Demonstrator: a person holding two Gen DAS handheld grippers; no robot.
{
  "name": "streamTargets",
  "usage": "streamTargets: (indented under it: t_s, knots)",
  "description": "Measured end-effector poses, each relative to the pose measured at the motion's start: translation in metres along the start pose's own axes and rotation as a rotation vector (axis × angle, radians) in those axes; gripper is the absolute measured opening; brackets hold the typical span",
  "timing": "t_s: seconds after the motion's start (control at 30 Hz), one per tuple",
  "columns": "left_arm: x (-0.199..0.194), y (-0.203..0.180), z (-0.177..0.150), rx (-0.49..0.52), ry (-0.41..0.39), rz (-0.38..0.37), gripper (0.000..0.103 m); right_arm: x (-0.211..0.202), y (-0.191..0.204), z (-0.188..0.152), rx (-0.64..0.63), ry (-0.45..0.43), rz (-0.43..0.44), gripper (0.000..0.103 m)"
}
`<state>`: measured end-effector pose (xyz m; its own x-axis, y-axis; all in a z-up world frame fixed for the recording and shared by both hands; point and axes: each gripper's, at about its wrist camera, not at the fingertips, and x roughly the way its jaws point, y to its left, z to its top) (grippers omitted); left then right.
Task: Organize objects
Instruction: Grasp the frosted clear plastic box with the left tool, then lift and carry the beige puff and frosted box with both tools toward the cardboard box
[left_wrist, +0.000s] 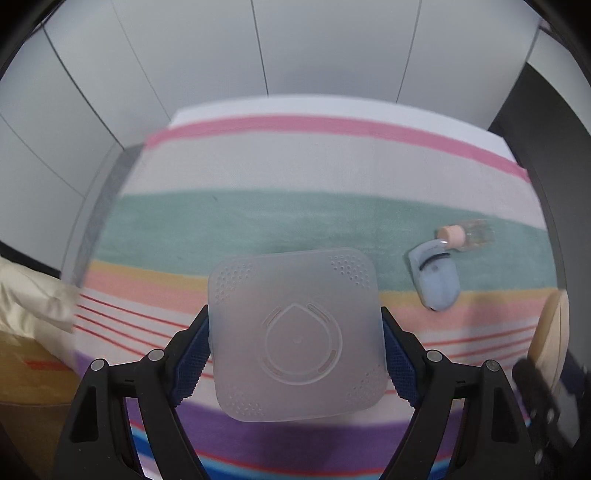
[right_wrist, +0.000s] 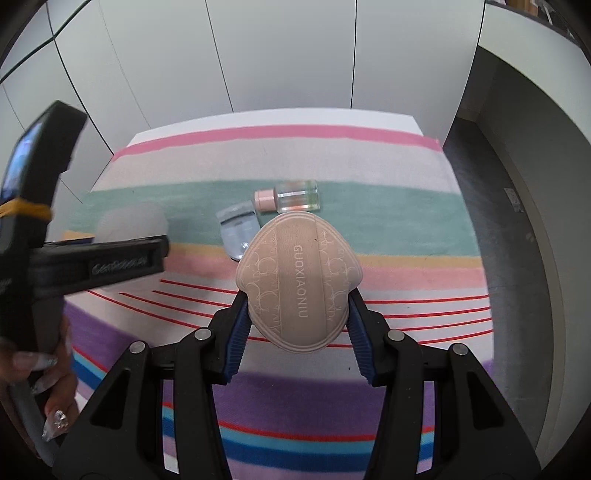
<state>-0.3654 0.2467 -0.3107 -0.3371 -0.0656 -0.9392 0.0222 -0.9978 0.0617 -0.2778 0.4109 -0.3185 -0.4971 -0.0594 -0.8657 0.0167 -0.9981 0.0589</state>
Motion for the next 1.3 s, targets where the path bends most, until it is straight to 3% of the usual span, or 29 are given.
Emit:
streamTargets:
  t_s: [0.37, 0.77, 1.03, 1.3]
  knots:
    - [-0.143, 0.022, -0.005, 0.084, -0.159, 0.016, 0.084, -0.088, 0.017, 0.027, -0.044, -0.074, -0.063, 0.051]
    - [-0.271, 0.038, -0.014, 0.105, -0.250, 0.012, 0.084, -0.199, 0.024, 0.053, -0.015, -0.132, -0.061, 0.051]
    - [-0.299, 0.047, -0.043, 0.077, -0.283, 0.013, 0.084, -0.236, 0.031, 0.049, -0.050, -0.142, -0.049, 0.051]
    - [-0.317, 0.057, -0.088, 0.051, -0.332, 0.025, 0.084, -0.261, 0.034, 0.008, -0.066, -0.144, -0.018, 0.052]
